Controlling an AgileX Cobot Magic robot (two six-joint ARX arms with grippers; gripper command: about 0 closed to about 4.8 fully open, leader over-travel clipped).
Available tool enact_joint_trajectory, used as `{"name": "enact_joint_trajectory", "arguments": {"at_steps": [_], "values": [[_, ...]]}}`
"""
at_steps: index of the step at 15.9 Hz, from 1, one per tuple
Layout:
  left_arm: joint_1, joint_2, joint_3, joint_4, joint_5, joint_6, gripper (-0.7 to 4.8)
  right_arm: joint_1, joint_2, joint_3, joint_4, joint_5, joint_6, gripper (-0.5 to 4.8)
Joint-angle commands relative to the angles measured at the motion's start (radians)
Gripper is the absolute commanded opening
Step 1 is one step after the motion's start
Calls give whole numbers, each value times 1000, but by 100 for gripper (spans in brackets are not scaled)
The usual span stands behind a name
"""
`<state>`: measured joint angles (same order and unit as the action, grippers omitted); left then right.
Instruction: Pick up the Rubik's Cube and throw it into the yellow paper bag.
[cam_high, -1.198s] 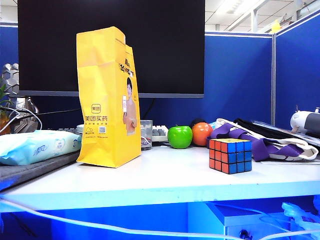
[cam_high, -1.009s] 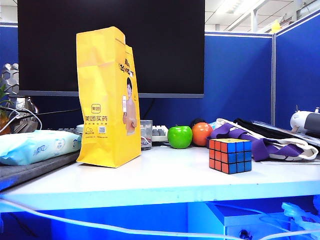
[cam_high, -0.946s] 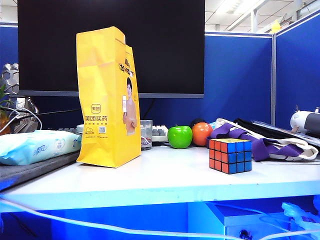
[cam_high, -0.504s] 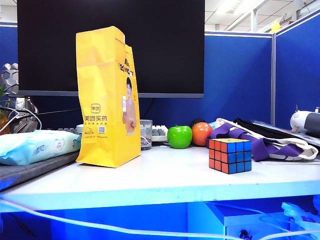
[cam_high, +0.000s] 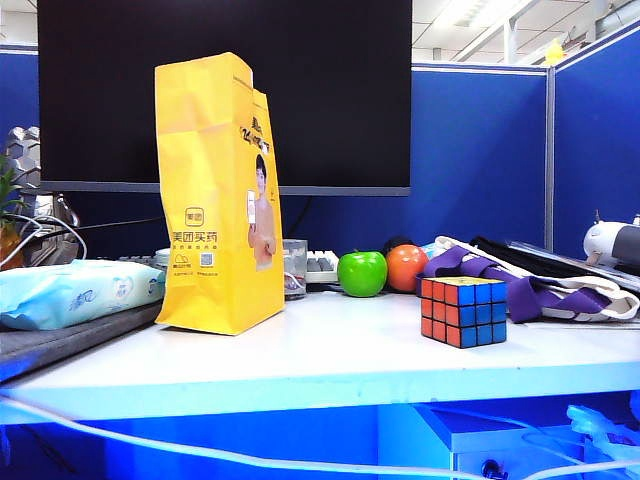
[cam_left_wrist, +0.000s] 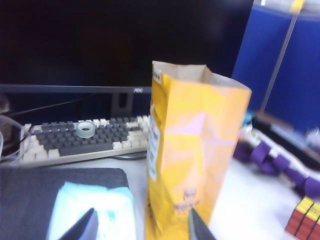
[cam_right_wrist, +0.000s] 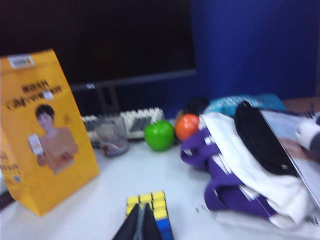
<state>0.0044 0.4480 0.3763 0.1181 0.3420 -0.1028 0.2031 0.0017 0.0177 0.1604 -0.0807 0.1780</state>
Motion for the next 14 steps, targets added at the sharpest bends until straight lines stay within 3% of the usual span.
{"name": "enact_joint_trajectory", "arguments": {"at_steps": [1, 3, 6, 8, 9, 10, 11, 12, 13, 14], "values": [[0, 264, 174, 11, 146, 53, 245, -1, 2, 29, 58, 10, 26, -6], [-3, 431, 294, 10, 207, 70, 245, -1, 50, 87, 48, 16, 25, -6], [-109, 574, 423, -36, 138, 198, 245, -15, 423, 337, -17, -41, 24, -6], [-203, 587, 438, -77, 32, 263, 245, -57, 712, 549, -120, -157, 22, -5], [-232, 589, 443, -98, 1, 280, 245, -82, 859, 659, -166, -262, 9, 3], [-266, 589, 453, -132, -2, 289, 245, -110, 1004, 774, -224, -378, -7, 88], [-302, 592, 465, -158, -11, 286, 245, -131, 1117, 866, -270, -463, -10, 218], [-330, 594, 479, -193, -32, 286, 245, -146, 1251, 975, -320, -523, -13, 416], [-343, 594, 487, -216, -31, 285, 245, -147, 1329, 1035, -347, -527, -37, 479], [-361, 594, 487, -230, -32, 275, 246, -148, 1384, 1075, -387, -528, -77, 479]]}}
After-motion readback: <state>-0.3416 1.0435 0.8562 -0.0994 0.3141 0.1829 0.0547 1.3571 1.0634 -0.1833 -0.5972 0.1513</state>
